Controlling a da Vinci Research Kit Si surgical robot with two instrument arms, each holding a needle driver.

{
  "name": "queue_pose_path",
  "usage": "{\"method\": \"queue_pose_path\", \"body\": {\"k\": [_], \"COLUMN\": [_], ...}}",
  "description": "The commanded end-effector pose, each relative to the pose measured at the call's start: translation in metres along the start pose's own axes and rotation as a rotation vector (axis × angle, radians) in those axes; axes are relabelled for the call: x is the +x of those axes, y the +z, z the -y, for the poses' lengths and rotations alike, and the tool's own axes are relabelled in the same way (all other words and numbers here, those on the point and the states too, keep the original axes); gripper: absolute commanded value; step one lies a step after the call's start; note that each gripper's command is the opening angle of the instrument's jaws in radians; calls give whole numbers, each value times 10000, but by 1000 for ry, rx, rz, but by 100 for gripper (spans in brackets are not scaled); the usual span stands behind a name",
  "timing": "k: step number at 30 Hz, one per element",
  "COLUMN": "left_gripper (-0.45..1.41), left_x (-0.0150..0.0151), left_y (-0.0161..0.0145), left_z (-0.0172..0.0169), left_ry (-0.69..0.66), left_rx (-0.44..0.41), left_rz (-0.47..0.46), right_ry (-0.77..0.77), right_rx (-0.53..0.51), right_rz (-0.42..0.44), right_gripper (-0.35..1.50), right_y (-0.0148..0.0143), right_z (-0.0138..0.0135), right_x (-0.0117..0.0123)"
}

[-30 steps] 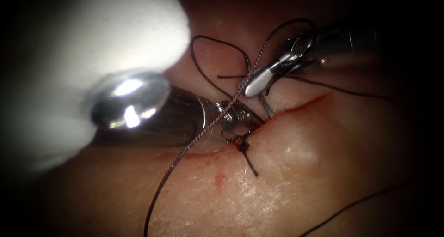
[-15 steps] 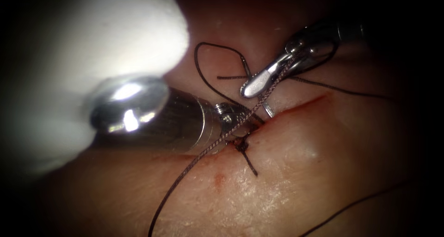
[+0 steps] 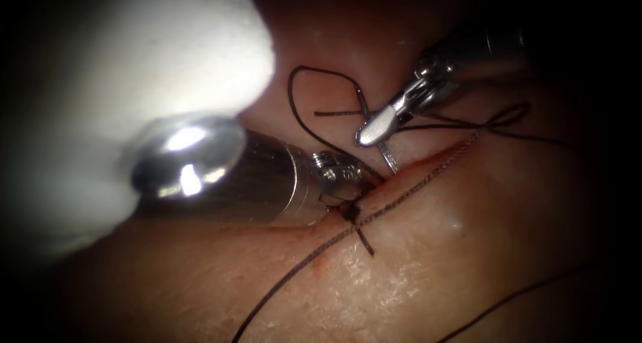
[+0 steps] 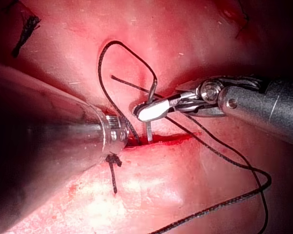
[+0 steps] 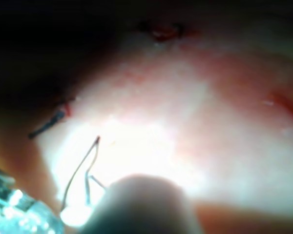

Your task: Wound Closure

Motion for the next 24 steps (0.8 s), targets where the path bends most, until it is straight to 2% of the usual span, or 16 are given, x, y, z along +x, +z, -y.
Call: {"method": "queue_pose_path", "body": {"k": [1,15,18,20,21,22,23,24], "left_gripper": [51,51,51,51,51,51,51,51], "left_x": [-4,-4,-3,-2,-2,-2,-3,-4], "left_y": [11,11,11,12,12,12,12,12], "left_z": [-3,-3,-3,-3,-3,-3,-4,-4], "left_ry": [-2,-3,-3,-3,-4,-4,-3,-3], "left_rx": [-4,-3,-3,-2,-2,-2,-3,-3], "left_rz": [0,0,0,0,0,0,0,0], "right_ry": [8,24,24,-24,-102,-133,-170,-254], "right_rx": [0,3,5,10,16,18,10,-11], "right_rz": [21,58,48,4,-37,-54,-64,-70], "right_gripper": [-35,-35,-35,-35,11,41,80,105], "right_y": [7,16,17,13,8,5,3,0], "right_z": [-7,-6,-4,-1,1,2,2,2], "right_x": [-18,-71,-76,-71,-66,-65,-64,-63]}}
